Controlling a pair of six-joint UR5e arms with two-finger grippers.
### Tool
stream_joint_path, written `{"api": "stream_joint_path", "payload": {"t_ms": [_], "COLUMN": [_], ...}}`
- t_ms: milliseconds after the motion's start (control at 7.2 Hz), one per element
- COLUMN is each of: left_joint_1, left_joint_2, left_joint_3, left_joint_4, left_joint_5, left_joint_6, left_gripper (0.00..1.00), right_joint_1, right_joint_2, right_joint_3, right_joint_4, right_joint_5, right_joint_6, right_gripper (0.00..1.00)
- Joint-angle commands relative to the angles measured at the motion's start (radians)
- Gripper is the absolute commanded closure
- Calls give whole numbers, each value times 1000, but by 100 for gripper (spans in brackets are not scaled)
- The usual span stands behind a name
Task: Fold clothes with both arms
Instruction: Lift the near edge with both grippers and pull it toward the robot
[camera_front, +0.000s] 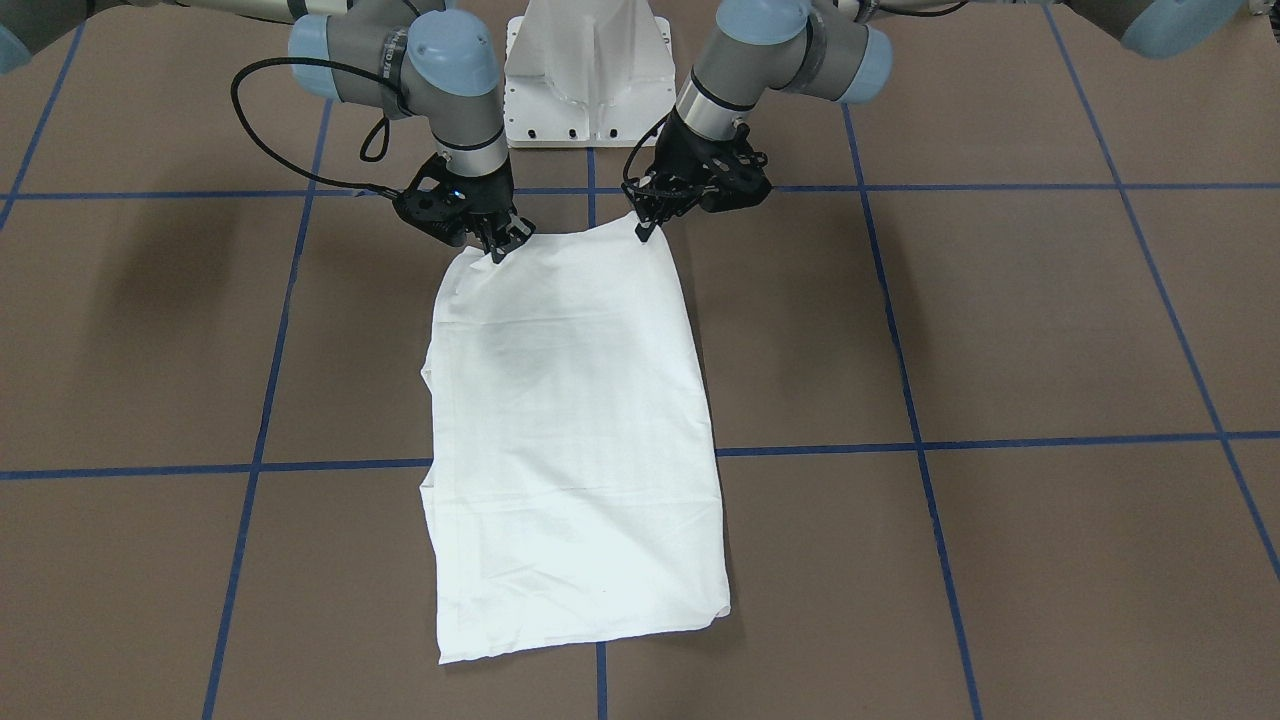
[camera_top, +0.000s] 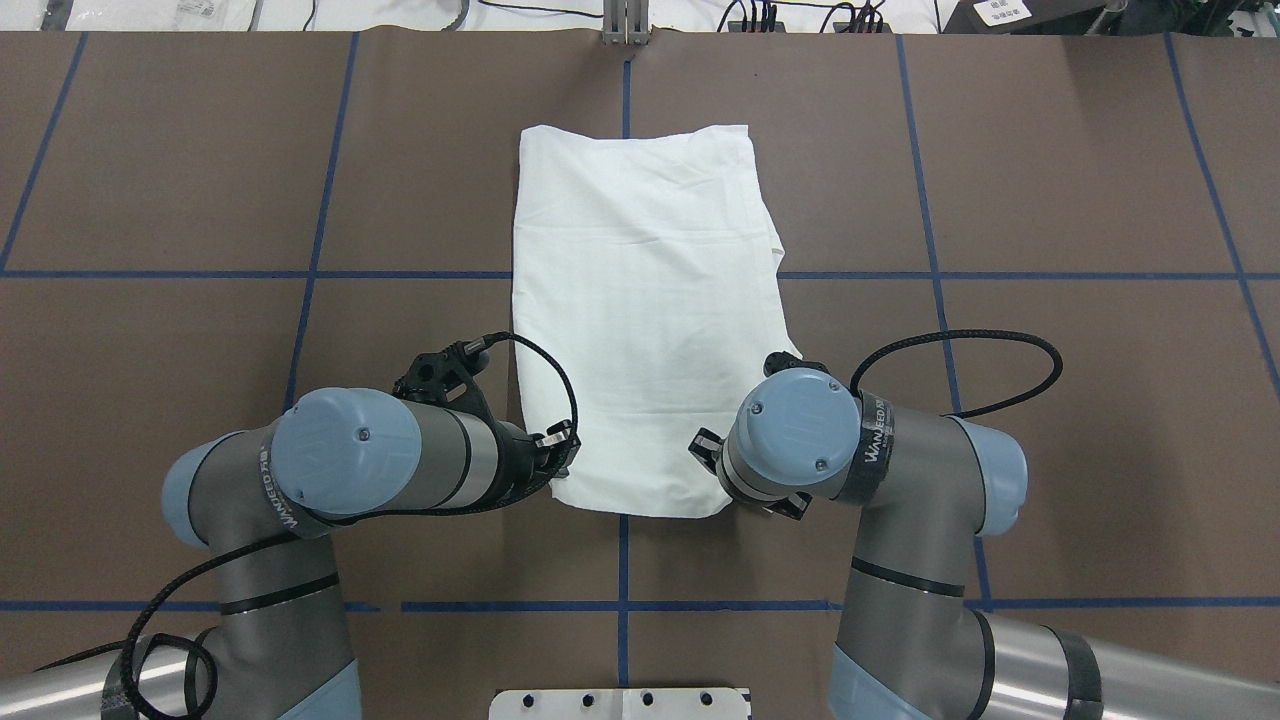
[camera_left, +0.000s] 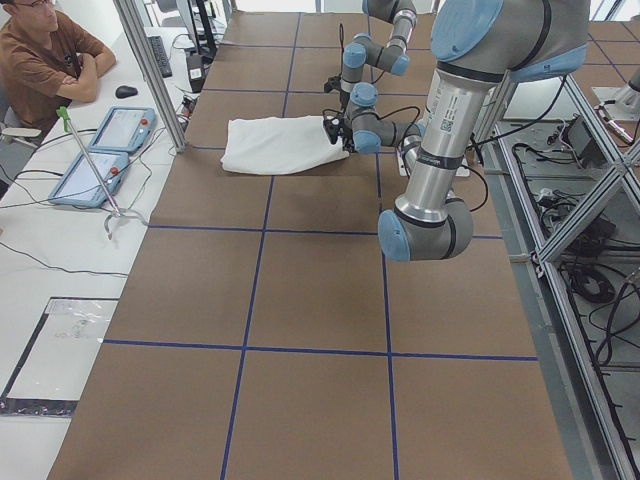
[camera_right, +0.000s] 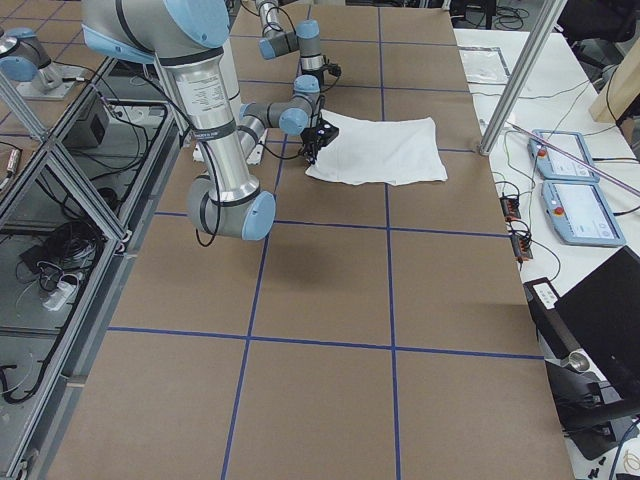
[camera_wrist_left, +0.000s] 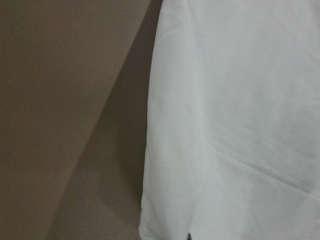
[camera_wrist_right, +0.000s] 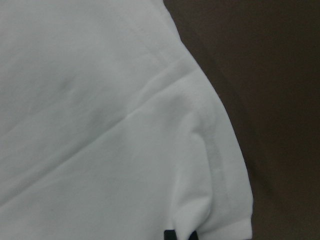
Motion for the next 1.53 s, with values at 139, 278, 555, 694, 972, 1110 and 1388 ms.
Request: {"api": "stream_joint_path", "payload": {"t_ms": [139, 278, 555, 694, 972, 1110, 1388], "left_joint_1": [11, 24, 112, 147, 175, 179, 81], "left_joint_2": [30, 51, 102, 140, 127, 90, -14], "left_joint_3": [-127, -174, -287, -389, -467, -438, -320], "left_joint_4": [117, 150, 232, 301, 371, 369, 363], "left_joint_5": [-2, -2, -2, -2, -14, -40, -42], "left_joint_6": [1, -4, -18, -70, -88, -78, 20], "left_gripper": [100, 100, 100, 100, 100, 100, 100], "right_joint_1": [-47, -81, -159, -169, -167, -149, -65], "right_joint_2": [-30, -56, -108, -140, -141, -133, -104], "right_joint_3": [111, 184, 333, 390, 417, 408, 380], "right_joint_4": [-1, -1, -13, -13, -10, -4, -1], "right_joint_5": [7, 10, 21, 53, 105, 105, 105], "right_joint_6": [-1, -3, 0, 2, 0, -3, -51], "right_gripper": [100, 100, 100, 100, 100, 100, 100]}}
